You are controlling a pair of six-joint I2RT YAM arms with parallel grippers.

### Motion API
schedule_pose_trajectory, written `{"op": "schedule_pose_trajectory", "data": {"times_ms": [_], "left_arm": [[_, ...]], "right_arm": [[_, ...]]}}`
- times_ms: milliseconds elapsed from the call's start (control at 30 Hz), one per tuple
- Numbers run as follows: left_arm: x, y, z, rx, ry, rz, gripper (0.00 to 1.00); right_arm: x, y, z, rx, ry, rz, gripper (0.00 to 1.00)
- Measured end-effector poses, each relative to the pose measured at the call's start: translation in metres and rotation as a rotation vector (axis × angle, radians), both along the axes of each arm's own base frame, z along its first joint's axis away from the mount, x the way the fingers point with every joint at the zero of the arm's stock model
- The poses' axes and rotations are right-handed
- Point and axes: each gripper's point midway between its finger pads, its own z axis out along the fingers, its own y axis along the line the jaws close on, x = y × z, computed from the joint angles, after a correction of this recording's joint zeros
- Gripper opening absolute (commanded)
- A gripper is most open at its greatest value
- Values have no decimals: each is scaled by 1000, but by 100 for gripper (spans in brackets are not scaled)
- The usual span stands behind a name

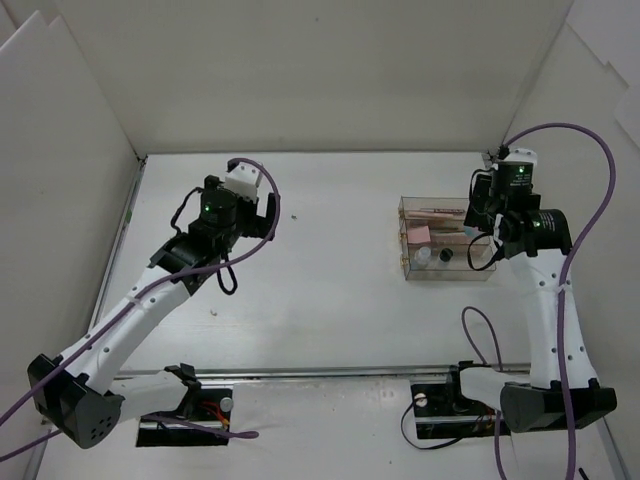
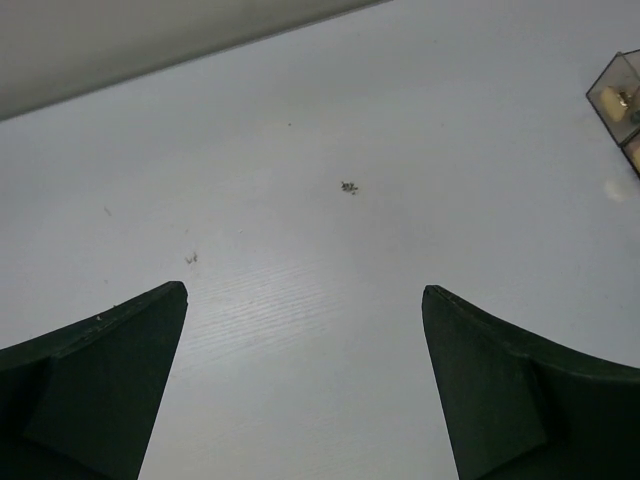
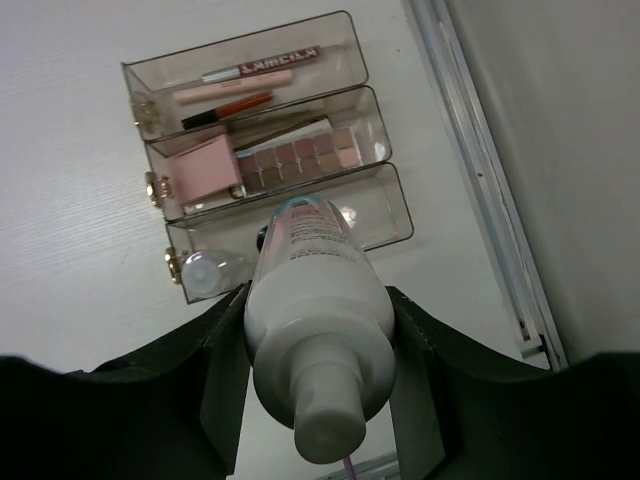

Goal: Organize the makeup

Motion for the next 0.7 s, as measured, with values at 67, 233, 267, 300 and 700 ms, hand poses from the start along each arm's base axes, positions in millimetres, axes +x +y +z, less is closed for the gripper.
{"op": "schedule_pose_trajectory", "data": {"times_ms": [67, 233, 267, 300, 700], "left_arm": [[2, 11, -4, -15, 41, 58, 99], [-7, 39, -29, 1, 116, 181, 99], [-11, 43, -35, 8, 128, 195, 100], [-13, 46, -39, 16, 138, 205, 99], [-26, 70, -63, 77, 167, 288, 100]], "right_arm": [[1, -16, -10, -6, 25, -56, 0], [4, -41, -52, 10, 118, -150, 0], [5, -43, -60, 15, 132, -162, 0], [6, -46, -68, 21, 145, -173, 0], [15, -58, -143, 60, 207, -211, 0]]}}
